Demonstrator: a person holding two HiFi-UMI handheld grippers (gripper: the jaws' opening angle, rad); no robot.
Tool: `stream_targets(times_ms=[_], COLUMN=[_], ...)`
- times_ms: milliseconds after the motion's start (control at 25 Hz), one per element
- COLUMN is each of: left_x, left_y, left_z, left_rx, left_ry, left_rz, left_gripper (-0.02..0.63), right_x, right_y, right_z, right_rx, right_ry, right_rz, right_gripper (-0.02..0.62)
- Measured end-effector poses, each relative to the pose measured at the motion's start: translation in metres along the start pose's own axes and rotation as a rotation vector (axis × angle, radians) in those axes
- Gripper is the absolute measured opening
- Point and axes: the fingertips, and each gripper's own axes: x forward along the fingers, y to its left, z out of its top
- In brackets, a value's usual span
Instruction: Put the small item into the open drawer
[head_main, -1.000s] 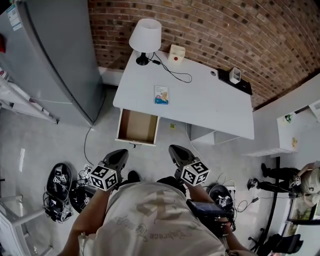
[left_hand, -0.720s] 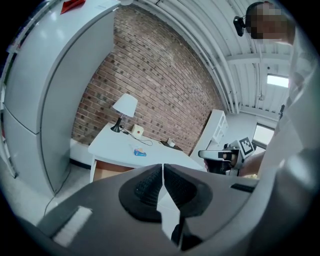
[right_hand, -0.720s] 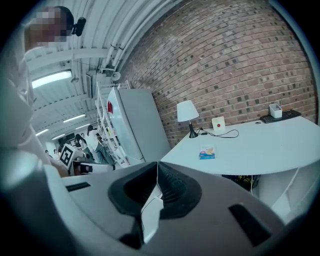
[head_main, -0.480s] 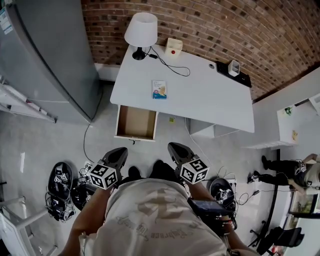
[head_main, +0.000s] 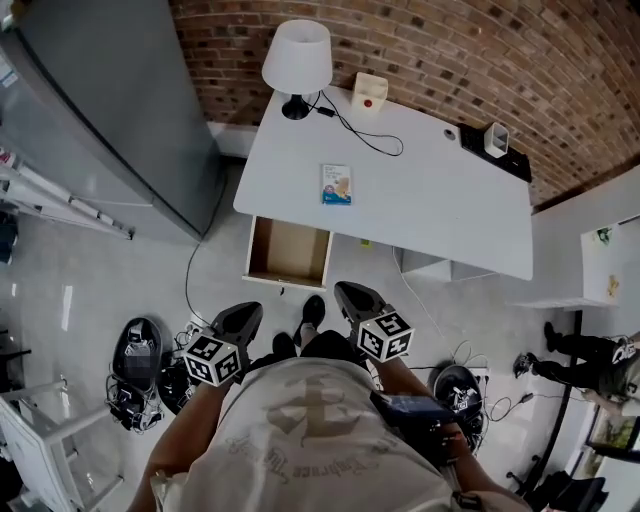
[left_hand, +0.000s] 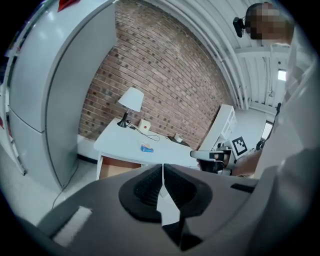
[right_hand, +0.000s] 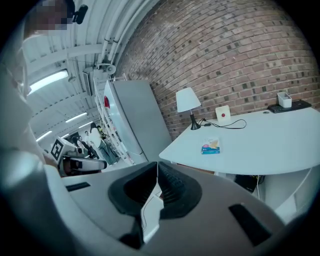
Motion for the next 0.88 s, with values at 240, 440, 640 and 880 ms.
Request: stream_targets(times_ms=[240, 440, 640, 880], left_x=[0.020, 0.068, 0.106, 0.116], left_y=[0.034, 0.032, 0.036, 0.066], left_z=[0.037, 0.079, 0.103, 0.114], left_rx=[0.024, 0.069, 0.093, 0.076], left_ry=[0.006, -0.024, -0.010, 0.006], left_rz=[0.062, 0.046, 0.035, 0.078], left_gripper=[0.014, 0.015, 0.014, 0.014], right_x=[0.043, 0.057, 0.075, 0.109], right_y=[-0.030, -0.068, -0.098, -0.116], right_z=[0.040, 0.052, 0.063, 0.079], right_rx=[0.018, 0.034, 0.037, 0.012], right_ry=[-0.041, -0.026, -0.008, 0.001], right_rz=[0.030, 0.010, -0.013, -0.004], right_gripper=[0.008, 0.008, 0.008, 0.008])
